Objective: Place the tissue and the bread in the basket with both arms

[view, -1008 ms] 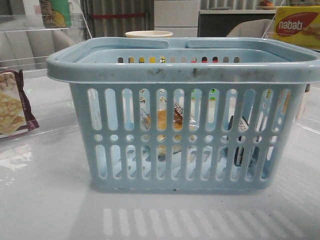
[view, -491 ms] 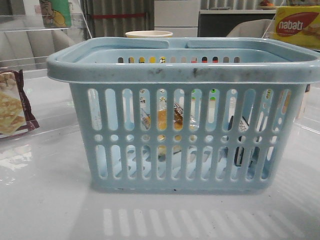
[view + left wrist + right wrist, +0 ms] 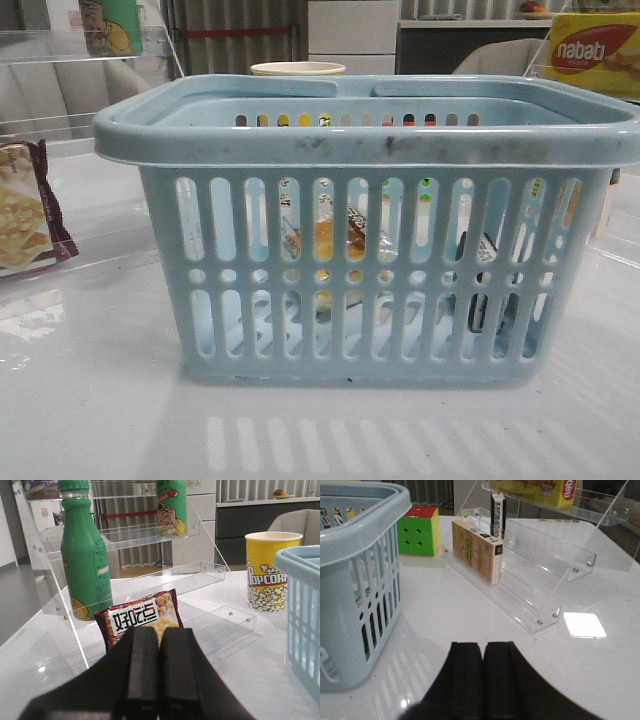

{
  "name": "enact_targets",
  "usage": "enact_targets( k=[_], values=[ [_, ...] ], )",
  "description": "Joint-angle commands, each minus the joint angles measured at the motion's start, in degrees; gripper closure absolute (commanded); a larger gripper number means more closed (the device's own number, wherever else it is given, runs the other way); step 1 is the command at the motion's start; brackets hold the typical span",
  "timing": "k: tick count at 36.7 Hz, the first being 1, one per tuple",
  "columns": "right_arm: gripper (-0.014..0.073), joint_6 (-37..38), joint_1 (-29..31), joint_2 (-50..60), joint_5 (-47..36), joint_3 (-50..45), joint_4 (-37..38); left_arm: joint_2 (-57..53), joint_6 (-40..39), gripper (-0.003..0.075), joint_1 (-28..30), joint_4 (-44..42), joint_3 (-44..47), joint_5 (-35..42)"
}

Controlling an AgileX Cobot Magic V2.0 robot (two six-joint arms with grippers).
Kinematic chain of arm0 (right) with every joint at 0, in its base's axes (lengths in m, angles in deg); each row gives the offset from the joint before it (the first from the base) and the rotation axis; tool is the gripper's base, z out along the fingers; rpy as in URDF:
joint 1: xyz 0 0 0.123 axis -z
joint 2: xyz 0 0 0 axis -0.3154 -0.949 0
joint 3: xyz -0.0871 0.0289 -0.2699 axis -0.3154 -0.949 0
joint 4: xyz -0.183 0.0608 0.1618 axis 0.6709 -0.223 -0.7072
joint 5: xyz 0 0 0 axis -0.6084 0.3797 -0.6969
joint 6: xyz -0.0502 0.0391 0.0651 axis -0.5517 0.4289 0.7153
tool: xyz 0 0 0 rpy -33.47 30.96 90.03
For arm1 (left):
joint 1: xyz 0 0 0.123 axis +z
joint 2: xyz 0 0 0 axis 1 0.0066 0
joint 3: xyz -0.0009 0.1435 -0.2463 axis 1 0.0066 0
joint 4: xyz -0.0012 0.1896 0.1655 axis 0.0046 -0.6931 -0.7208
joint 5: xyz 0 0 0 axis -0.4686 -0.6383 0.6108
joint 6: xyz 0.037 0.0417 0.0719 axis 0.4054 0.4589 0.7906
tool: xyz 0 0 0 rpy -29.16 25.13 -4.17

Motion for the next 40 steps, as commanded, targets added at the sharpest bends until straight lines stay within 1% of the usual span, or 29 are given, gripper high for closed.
enact_targets(
  k=[1,10,12,15,21,27,40],
  values=[
    [0.0537,-0.60,0.33,1.10,-7.27,0.02,-0.08,-1.00,-0.07,0.0622,-0.27,0.59,-0.09,5.07],
    [0.0537,-0.60,0.33,1.10,-7.35,-0.21,-0.08,-1.00,-0.07,0.0622,-0.27,0.59,-0.09,5.07],
    [0.0537,-0.73,0.33,1.10,-8.83,-0.21,-0.08,-1.00,-0.07,0.0622,-0.27,0.59,-0.09,5.07],
    [0.0537,-2.91,0.33,1.10,-10.77,-0.21,-0.39,-1.00,-0.07,0.0622,-0.27,0.59,-0.09,5.07],
    [0.0537,-4.52,0.33,1.10,-12.22,-0.21,-6.30,-1.00,-0.07,0.0622,-0.27,0.59,-0.09,5.07],
    [0.0537,-4.74,0.33,1.10,-13.97,-0.21,-6.38,-1.00,-0.07,0.0622,-0.27,0.59,-0.09,5.07],
    [0.0537,-4.74,0.33,1.10,-13.92,-0.21,-6.38,-1.00,-0.07,0.0622,-0.27,0.59,-0.09,5.07]
  ],
)
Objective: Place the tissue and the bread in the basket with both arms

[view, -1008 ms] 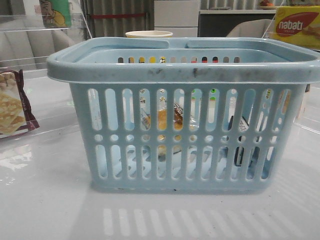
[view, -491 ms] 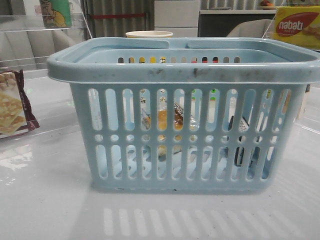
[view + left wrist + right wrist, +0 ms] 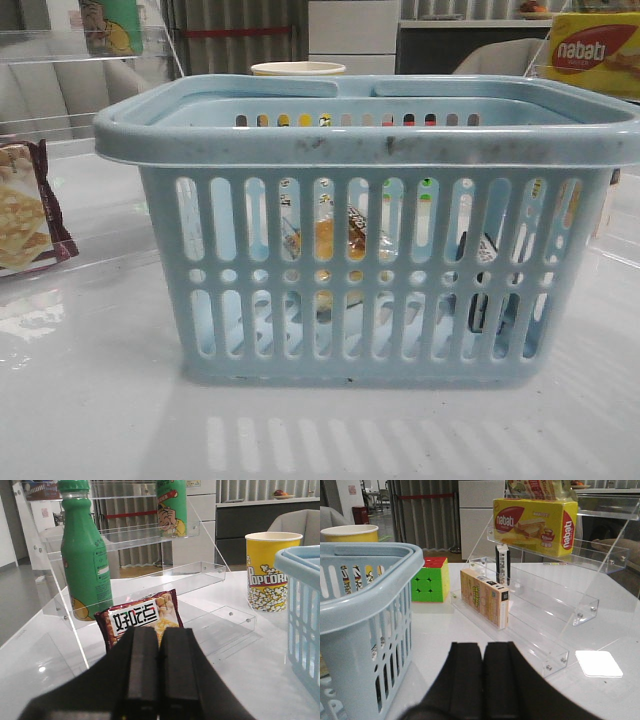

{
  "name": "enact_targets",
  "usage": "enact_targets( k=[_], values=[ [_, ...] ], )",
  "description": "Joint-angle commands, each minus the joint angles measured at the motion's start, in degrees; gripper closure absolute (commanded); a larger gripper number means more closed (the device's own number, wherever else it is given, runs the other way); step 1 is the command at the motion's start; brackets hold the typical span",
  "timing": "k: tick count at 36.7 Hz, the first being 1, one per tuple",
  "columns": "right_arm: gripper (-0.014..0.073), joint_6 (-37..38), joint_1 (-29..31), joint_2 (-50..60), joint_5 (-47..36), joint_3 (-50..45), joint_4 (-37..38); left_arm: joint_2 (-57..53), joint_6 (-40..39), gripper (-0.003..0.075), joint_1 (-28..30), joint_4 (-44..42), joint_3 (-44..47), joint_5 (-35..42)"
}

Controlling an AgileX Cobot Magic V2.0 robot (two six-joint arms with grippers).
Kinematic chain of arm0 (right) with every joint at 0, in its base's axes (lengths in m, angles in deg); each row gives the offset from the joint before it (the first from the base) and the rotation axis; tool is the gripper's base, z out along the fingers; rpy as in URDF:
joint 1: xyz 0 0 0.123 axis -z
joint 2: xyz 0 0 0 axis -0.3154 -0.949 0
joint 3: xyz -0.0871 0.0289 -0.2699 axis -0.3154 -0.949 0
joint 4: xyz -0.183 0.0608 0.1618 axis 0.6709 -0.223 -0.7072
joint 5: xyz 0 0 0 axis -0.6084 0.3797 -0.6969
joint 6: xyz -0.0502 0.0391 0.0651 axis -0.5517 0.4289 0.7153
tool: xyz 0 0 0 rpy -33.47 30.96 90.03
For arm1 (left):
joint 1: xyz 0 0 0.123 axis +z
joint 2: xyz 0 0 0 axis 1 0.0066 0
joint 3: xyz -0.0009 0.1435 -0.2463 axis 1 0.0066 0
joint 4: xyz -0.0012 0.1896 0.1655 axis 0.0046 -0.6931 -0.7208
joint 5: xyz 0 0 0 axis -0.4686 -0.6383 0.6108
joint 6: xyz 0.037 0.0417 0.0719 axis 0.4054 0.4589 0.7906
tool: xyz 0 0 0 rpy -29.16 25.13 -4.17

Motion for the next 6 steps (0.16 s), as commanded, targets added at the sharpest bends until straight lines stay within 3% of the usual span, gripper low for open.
enact_targets(
  k=[1,6],
  values=[
    [0.0537,-0.61,0.20,0.97,-5.56,-0.09,-0.01,-1.00,-0.07,0.0622,-0.27,0.59,-0.09,5.07],
    [0.0537,-0.61,0.20,0.97,-5.56,-0.09,-0.01,-1.00,-0.07,0.0622,-0.27,0.59,-0.09,5.07]
  ],
)
